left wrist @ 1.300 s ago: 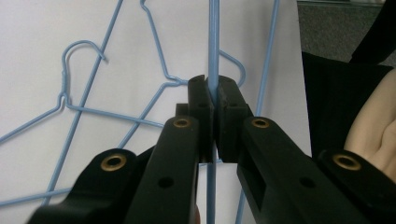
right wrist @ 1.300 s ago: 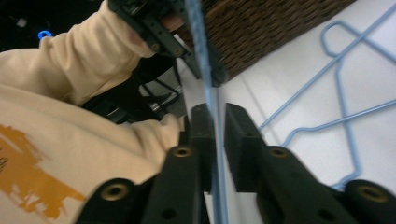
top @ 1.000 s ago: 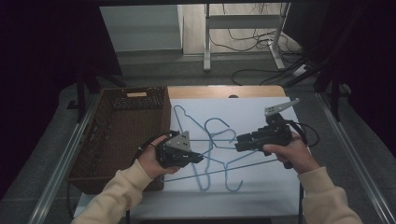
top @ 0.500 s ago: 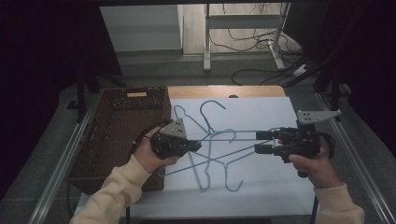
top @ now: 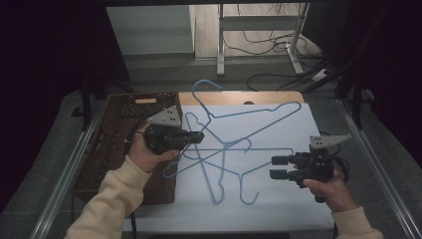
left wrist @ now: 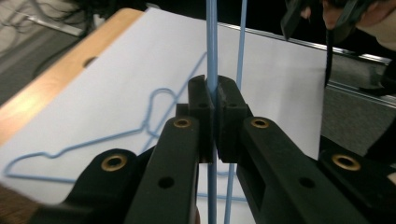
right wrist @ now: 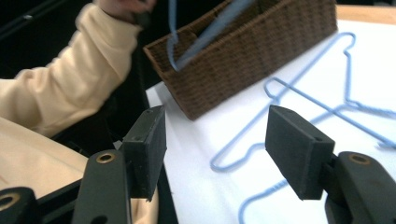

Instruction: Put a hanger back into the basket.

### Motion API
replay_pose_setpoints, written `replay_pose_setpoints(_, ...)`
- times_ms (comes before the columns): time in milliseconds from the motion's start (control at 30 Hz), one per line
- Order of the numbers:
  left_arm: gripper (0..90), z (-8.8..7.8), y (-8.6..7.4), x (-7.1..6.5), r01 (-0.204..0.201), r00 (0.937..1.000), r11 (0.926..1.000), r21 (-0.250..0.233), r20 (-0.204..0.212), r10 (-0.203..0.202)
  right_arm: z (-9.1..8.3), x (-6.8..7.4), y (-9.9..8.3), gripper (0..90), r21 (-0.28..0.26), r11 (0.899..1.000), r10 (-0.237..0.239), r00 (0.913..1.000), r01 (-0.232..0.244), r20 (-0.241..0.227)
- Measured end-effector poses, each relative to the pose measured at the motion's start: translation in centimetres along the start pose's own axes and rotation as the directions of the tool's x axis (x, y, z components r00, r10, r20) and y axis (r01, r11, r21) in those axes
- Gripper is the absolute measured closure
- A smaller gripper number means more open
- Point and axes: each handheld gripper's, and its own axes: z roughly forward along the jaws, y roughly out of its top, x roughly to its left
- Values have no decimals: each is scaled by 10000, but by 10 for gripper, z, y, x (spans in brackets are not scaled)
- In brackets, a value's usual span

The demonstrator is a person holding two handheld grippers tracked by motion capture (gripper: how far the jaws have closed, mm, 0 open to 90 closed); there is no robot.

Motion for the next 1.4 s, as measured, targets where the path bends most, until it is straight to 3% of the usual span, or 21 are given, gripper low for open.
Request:
replay_pose_setpoints(133,868,-16,-1,6,121,9994,9998,-170,-330,-126,2,-9,-7,382,127,9995,301,9994,-303,186)
replay_pose_setpoints(333,869,-39,-14,17,545,9953,9974,-472,-778,-581,6,-16,-12,384,388,9985,384,9986,-398,377)
replay_pose_setpoints(533,869,-65,-35,32,1074,9828,9920,-668,-1434,-1160,13,-20,-14,384,658,9969,398,9978,-432,529)
replay_pose_setpoints(633,869,-78,-49,42,1435,9717,9864,-804,-1773,-1558,15,-22,-15,383,708,9958,531,9968,-572,598)
replay_pose_setpoints(867,869,-104,-81,59,2201,9370,9689,-1132,-2517,-2422,17,-24,-15,379,801,9952,513,9962,-569,702)
replay_pose_setpoints(1267,869,-115,-125,81,3156,8785,9380,-1434,-3296,-3460,23,-27,-16,365,981,9932,546,9953,-624,805)
replay_pose_setpoints(1400,869,-117,-134,85,3300,8647,9341,-1359,-3534,-3569,23,-27,-16,365,995,9930,551,9948,-636,853)
